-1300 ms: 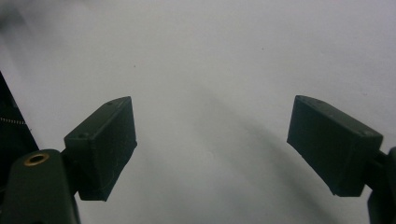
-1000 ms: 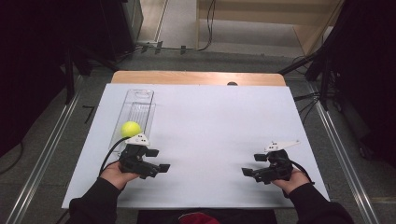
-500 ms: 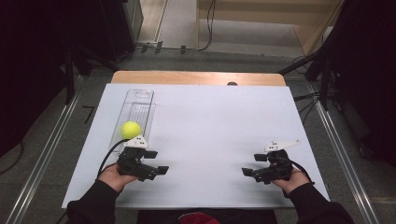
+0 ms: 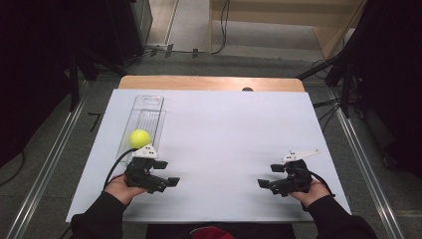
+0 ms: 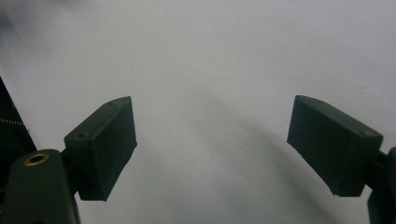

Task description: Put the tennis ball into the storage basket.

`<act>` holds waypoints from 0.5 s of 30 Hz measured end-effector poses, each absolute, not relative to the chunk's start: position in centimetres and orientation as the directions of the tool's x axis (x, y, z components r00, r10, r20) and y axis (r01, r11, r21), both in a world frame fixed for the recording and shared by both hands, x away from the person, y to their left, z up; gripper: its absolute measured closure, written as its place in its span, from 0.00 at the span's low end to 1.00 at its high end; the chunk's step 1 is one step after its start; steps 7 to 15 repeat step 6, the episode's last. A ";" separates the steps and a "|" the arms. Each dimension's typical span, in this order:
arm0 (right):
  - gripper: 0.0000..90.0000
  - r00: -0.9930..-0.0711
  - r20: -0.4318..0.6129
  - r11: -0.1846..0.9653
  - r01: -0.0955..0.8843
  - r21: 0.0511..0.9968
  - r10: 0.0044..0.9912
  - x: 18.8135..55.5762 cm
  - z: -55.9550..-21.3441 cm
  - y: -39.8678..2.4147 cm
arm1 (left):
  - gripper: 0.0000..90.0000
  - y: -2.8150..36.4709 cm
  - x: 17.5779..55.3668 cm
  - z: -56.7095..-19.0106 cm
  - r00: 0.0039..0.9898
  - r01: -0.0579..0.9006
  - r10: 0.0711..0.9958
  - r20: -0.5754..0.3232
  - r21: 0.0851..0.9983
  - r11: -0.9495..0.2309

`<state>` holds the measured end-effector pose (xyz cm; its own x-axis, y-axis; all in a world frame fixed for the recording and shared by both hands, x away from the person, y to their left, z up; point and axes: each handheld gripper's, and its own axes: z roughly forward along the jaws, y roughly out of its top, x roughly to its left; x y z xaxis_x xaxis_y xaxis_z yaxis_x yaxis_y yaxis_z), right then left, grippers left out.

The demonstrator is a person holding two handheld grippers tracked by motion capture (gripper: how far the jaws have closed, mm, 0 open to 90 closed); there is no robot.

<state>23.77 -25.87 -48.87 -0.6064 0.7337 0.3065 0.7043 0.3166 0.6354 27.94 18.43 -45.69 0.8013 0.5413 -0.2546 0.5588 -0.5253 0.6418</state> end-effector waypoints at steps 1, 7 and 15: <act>0.15 -0.606 0.307 0.316 0.704 0.636 0.734 23.8 -48.9 -25.9 | 0.24 18.4 27.9 -45.7 0.803 0.557 0.540 -0.253 0.641 -0.528; 0.15 -0.608 0.306 0.319 0.703 0.635 0.732 23.8 -48.9 -25.9 | 0.24 18.4 27.9 -45.7 0.804 0.555 0.539 -0.251 0.641 -0.530; 0.15 -0.608 0.306 0.319 0.703 0.635 0.732 23.8 -48.9 -25.9 | 0.24 18.4 27.9 -45.7 0.804 0.555 0.539 -0.251 0.641 -0.530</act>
